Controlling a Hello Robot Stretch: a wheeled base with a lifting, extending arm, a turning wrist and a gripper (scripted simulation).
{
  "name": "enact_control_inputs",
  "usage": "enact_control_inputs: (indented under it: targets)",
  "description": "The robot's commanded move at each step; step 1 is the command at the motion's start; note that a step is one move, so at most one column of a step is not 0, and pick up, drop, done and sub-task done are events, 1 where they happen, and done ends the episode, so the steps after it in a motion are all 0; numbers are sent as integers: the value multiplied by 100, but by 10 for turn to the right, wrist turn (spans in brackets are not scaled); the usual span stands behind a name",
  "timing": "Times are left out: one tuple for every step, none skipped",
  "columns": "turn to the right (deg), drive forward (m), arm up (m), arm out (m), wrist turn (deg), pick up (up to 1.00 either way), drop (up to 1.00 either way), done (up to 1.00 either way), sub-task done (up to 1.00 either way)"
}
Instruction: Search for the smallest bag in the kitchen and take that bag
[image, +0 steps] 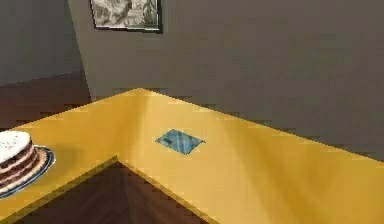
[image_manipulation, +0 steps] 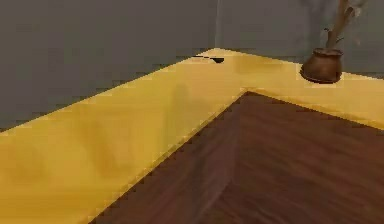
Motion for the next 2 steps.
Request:
enact_control_inputs:
  targets:
    - [-450, 0, 0, 0, 0, 0, 0, 0, 0]
    - [-450, 0, 0, 0, 0, 0, 0, 0, 0]
